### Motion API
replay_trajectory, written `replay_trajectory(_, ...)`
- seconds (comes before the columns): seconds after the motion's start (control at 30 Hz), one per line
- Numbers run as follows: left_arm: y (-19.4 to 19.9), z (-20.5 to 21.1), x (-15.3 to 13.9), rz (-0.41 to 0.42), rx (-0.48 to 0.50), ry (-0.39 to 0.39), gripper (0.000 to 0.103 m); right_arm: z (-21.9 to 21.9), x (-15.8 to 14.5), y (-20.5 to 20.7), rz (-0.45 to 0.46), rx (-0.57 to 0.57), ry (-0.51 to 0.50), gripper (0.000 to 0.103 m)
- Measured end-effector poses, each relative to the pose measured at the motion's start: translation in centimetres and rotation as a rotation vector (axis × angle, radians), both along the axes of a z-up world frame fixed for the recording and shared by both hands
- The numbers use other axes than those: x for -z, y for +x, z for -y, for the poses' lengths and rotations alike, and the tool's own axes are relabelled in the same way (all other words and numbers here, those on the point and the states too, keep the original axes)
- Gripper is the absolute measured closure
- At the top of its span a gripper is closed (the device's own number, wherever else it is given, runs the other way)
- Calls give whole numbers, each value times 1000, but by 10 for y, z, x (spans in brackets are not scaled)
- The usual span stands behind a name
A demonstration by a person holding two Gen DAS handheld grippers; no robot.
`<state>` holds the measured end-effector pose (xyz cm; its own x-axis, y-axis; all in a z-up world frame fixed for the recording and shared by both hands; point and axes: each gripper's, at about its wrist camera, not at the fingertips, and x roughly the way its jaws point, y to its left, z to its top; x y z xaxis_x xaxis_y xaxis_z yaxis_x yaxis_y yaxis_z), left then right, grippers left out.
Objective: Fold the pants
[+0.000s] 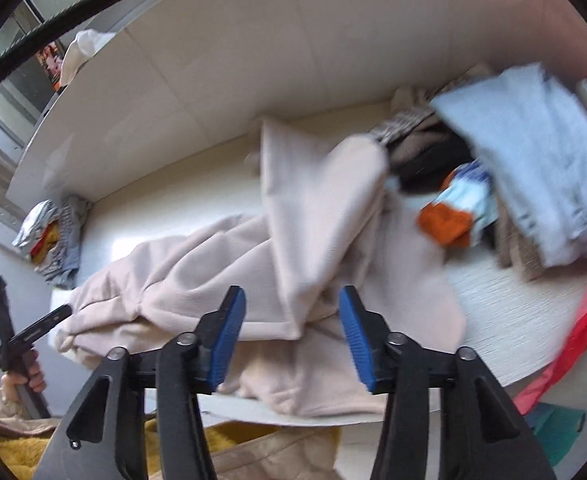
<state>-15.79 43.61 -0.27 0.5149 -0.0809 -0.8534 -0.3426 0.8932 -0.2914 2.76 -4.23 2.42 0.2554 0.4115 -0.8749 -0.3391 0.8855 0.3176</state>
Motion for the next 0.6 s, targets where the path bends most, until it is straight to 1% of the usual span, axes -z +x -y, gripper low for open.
replay_trajectory(0.07, 9, 17, -3, 11, 64, 5, 64, -18, 14, 0, -60, -54, 51, 45)
replay_trajectory(0.13, 14, 29, -4, 11, 99, 13, 64, -36, 25, 4, -111, -93, 65, 43)
replay_trajectory(0.2, 17, 36, -1, 2, 114, 10, 65, -57, 35, 11, -141, -122, 35, 43)
replay_trajectory(0.23, 18, 38, 0, -4, 116, 11, 64, -67, 37, 15, -133, -136, 12, 44)
replay_trajectory(0.27, 18, 38, 2, -10, 113, 15, 65, -76, 36, 18, -110, -152, -10, 47)
replay_trajectory(0.3, 18, 38, 3, -16, 107, 19, 65, -85, 33, 23, -78, -168, -32, 71)
replay_trajectory(0.33, 19, 35, 4, -18, 99, 19, 65, -95, 28, 29, -48, -186, -50, 88)
replay_trajectory(0.37, 19, 34, 5, -19, 88, 16, 65, -102, 23, 33, -30, -194, -52, 89)
replay_trajectory(0.43, 17, 29, 8, -24, 63, 17, 65, -123, 9, 50, 25, -218, -53, 96)
replay_trajectory(0.5, 13, 21, 9, -29, 33, 19, 65, -144, -3, 69, 83, -236, -63, 98)
replay_trajectory(0.53, 11, 18, 9, -31, 17, 19, 65, -157, -10, 80, 119, -248, -67, 100)
replay_trajectory(0.6, 9, 13, 9, -35, -11, 21, 65, -183, -22, 100, 191, -264, -75, 101)
